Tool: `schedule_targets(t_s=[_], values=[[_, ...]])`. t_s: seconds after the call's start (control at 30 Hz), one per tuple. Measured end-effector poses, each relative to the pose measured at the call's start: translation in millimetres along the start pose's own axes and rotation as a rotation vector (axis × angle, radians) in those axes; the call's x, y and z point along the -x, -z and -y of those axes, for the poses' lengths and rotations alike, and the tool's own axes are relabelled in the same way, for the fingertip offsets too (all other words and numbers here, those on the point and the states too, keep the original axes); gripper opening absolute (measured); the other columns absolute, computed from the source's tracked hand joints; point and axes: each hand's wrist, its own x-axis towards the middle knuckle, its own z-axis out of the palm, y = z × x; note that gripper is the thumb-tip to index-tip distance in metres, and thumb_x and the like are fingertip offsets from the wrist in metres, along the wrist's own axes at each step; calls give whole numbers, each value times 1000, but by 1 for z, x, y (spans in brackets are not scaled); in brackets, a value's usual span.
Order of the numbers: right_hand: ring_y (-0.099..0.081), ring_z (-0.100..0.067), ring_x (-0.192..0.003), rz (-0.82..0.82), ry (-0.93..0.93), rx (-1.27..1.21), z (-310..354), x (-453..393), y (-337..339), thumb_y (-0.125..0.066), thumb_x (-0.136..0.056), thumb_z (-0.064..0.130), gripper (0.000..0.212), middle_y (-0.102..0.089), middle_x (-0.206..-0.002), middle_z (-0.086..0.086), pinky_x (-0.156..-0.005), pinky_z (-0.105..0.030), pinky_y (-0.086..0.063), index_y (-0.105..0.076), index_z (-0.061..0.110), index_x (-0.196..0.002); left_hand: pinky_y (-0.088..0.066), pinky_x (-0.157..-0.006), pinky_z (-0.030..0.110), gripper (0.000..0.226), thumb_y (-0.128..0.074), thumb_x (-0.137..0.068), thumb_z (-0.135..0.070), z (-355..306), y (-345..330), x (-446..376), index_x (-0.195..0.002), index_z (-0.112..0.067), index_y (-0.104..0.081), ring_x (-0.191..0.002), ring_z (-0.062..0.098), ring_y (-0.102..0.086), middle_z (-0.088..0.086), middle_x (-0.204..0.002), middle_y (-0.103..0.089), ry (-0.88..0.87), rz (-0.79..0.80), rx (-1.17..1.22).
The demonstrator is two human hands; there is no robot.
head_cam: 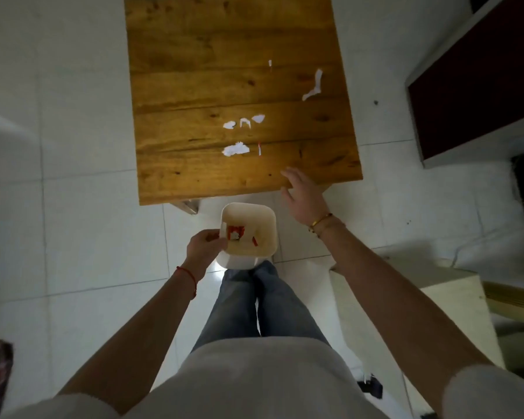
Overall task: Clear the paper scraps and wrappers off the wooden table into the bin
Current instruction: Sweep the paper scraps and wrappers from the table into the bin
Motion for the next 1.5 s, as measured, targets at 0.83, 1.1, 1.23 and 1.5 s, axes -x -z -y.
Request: schedule_targets(t_s=[0.83, 1.1, 1.23, 1.5], values=[[-16, -22, -145, 251, 330, 324, -43, -154, -153, -34, -99, 27, 50, -27, -154, -7, -120, -39, -5, -29, 11, -146, -46, -83, 29, 38, -68, -77, -16, 49, -35, -175, -114, -13, -64, -97, 19, -61, 1, -105, -67, 116, -49, -29], [-34, -24, -137, 356, 478, 230, -61, -85, -154, -35, -98, 29, 41, -45, -142, -9, -116, -45, -26, -45, 14, -135, -47, -89, 33, 35, -70, -79, -19, 45, -47, -176, -113, -13, -63, -97, 19, -59, 1, -105, -65, 131, -45, 53], [-14, -23, -146, 99, 208, 237, -67, -132, -136, -31, -100, 29, 49, -23, -156, -7, -118, -43, -19, -27, 14, -146, -49, -87, 34, 34, -69, -79, -17, 43, -53, -175, -112, -15, -63, -95, 18, -59, -1, -103, -65, 115, -55, 64], [-3, -21, -147, 228, 219, 361, -78, -161, -134, -27, -100, 35, 54, -13, -159, -5, -119, -39, 0, -20, 13, -149, -50, -91, 38, 32, -66, -77, -12, 44, -60, -174, -109, -15, -64, -97, 20, -61, 1, -104, -66, 116, -87, 109]])
